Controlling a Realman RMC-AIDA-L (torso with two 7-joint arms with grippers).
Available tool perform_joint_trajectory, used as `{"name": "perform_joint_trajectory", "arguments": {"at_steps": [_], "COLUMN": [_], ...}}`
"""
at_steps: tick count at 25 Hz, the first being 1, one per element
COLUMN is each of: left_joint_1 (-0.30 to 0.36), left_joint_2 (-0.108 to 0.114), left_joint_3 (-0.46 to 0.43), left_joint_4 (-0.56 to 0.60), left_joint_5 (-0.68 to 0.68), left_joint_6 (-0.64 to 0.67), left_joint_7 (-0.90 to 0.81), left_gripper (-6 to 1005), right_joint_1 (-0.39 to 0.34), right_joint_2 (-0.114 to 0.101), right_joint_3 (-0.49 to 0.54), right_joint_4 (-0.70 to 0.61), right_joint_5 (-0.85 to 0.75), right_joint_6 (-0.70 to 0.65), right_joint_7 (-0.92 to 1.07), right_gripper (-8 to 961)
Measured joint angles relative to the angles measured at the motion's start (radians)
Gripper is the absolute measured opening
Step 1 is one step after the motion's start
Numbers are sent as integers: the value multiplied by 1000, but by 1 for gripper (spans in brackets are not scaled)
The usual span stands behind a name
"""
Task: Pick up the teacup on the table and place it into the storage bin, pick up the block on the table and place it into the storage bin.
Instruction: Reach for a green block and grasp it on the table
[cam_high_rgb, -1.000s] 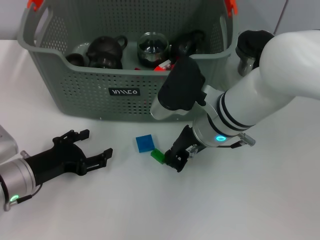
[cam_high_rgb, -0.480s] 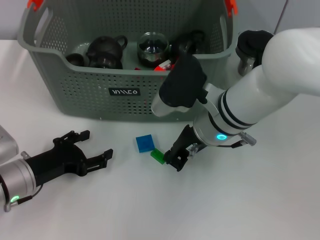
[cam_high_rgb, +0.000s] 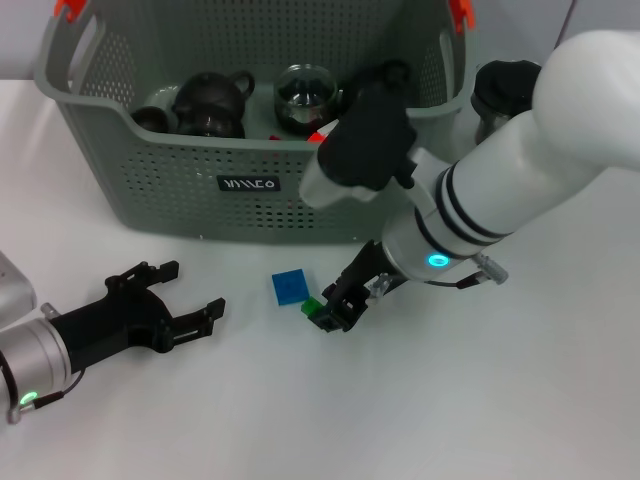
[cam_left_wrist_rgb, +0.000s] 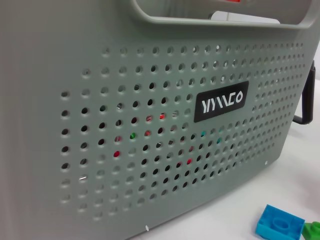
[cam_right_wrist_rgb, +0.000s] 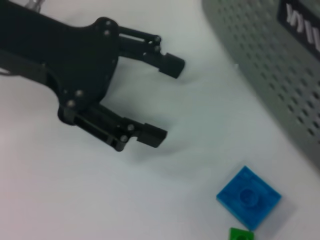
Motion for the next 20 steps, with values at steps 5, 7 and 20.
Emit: {"name": "perform_joint_trajectory", "arguments": {"at_steps": [5,7,20], "left_joint_1": [-1,-1,32], "left_joint_2": [2,1,34], "left_joint_3": [0,0,-86], "left_joint_4": [1,1,-23], "left_joint_5": [0,0,-6], "left_joint_6": [0,0,247], "left_joint_7": [1,1,10], "left_gripper": [891,891,890], "right_joint_1": [4,5,3], "right_joint_2": [4,5,4], "right_joint_3": [-67,-72,-76], "right_joint_4": [0,0,-5], "right_joint_5": [0,0,0], "right_joint_6": [50,56,60], "right_joint_7": [-2,-1,-2], "right_gripper": [382,426,609]}}
